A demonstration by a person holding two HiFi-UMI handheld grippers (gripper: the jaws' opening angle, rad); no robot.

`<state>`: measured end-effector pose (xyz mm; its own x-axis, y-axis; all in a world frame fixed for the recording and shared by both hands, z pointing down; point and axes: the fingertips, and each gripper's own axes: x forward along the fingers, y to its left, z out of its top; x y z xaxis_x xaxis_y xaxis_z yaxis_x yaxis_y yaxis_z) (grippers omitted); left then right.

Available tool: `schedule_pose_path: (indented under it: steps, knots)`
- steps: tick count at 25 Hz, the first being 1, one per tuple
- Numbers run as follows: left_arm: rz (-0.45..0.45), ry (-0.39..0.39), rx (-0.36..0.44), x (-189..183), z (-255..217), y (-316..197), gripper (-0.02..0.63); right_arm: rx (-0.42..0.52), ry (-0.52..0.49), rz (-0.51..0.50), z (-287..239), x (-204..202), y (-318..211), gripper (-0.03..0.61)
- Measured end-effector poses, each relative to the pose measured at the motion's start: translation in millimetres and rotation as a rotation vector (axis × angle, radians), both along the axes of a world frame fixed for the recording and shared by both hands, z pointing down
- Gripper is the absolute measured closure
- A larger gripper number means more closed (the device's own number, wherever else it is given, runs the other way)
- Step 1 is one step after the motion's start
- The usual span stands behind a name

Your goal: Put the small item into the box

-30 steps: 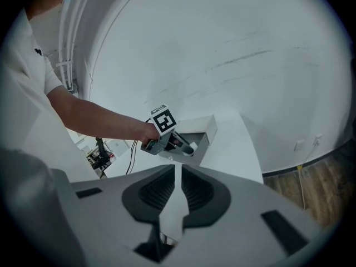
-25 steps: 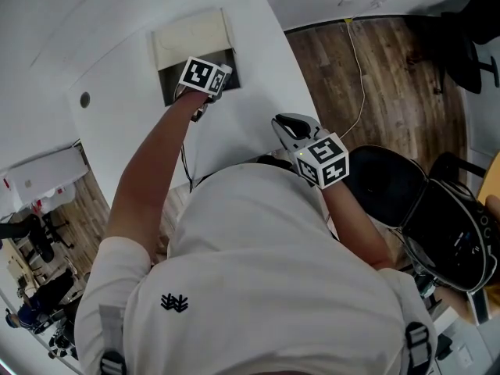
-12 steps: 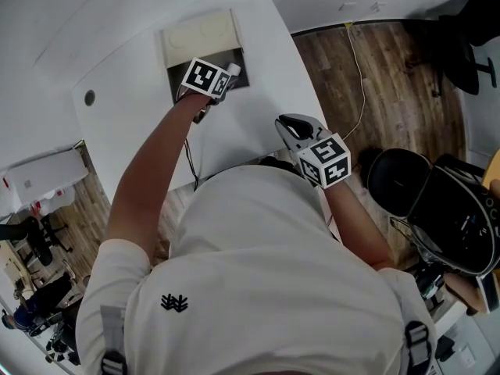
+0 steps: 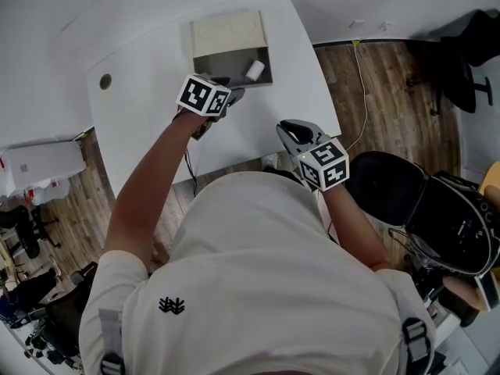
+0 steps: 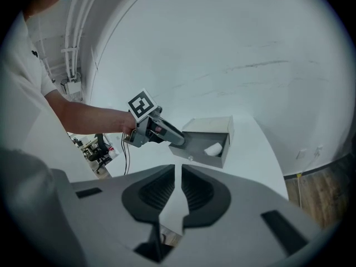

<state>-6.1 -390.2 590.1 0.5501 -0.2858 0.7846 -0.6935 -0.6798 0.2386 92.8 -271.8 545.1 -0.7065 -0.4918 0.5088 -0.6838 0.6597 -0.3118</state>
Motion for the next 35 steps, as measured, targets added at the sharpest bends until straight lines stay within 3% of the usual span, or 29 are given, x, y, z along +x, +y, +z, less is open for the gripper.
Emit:
schedule_pose_path:
  steps: [10,16,27,35]
  knots:
    - [0.031,0.21,0.061,-49.4,-44.5,72.5,0.462,0.011,0.035,-0.008,-4.9,-37.2,19.3,0.54]
    - [-0.025,0.308,0.112,-87.8,-65.1,127.4,0.588,0.024,0.052,-0.024,-9.6,-64.4,46.4,0.546]
    - [-0.149,0.384,0.195,-160.5,-88.0,237.1,0.607,0.049,0.036,-0.027,-11.6,-108.9,118.2,0.565]
    - [-0.135,0.337,0.236,-182.5,-98.3,276.3,0.607,0.053,0.043,-0.038,-19.9,-123.3,146.1,0.565]
